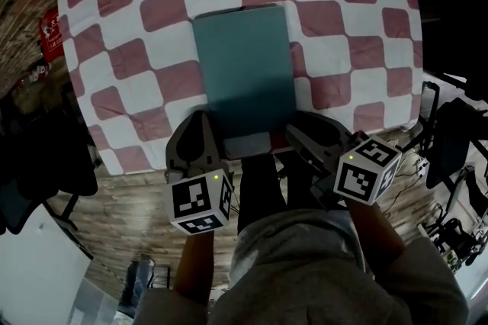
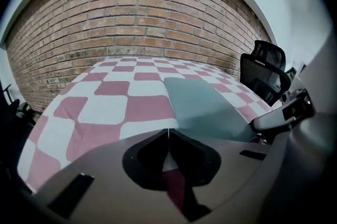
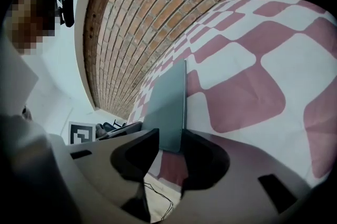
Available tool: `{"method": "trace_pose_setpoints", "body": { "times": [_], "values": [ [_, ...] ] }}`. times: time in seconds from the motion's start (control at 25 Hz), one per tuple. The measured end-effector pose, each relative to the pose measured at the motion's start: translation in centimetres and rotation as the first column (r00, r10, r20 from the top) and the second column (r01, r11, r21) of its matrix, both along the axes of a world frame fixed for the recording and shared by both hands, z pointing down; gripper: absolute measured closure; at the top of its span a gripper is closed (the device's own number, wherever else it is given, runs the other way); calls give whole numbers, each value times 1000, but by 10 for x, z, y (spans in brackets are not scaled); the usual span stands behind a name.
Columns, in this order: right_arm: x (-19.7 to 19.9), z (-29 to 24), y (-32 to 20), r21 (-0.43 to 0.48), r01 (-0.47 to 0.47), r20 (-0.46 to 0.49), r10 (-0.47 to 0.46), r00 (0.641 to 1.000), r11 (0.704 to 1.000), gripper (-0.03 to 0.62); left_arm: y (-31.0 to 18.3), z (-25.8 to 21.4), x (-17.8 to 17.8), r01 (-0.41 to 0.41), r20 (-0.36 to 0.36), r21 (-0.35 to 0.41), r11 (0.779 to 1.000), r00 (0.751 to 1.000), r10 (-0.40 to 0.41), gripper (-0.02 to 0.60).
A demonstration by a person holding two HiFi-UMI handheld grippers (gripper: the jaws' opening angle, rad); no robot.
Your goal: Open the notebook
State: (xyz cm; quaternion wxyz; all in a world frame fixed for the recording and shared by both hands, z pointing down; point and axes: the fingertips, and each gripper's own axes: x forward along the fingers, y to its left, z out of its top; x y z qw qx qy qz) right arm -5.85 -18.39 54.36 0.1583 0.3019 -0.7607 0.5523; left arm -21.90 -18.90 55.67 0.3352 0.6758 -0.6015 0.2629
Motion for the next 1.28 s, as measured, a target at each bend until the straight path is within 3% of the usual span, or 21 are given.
{"method": "trace_pose_setpoints", "body": {
  "times": [0.28,0.48,0.68,0.8,0.96,1.0,1.12,1.28],
  "values": [
    [1,5,-1,-74,-33,-12,33,999,997,460,0,1,0,-21,-31,-17,1000,999,20,571],
    [-1,-7,-2,-142,-63,130,81,988,988,459,0,1,4,-31,-51,-29,999,998,29,572],
    [-4,-17,-5,-169,-92,267,136,954,981,460,-1,1,3,-25,-36,-34,999,999,24,572],
    [-3,-23,-12,-76,-76,219,91,971,994,461,-3,1,12,-28,-52,-34,999,998,26,574],
    [21,-5,-29,60,-81,-73,86,994,995,482,-9,1,31,-64,-70,-21,998,996,62,572],
    [24,-6,-32,61,-99,-73,103,992,993,518,-10,1,33,-69,-71,-17,997,995,68,572],
    [24,-16,-37,-28,-187,104,189,976,982,534,-11,1,34,-78,-84,-13,997,994,76,572],
    [20,-27,-38,17,-171,84,169,982,985,539,-8,-8,33,-54,-144,0,999,988,54,572]
  ]
}}
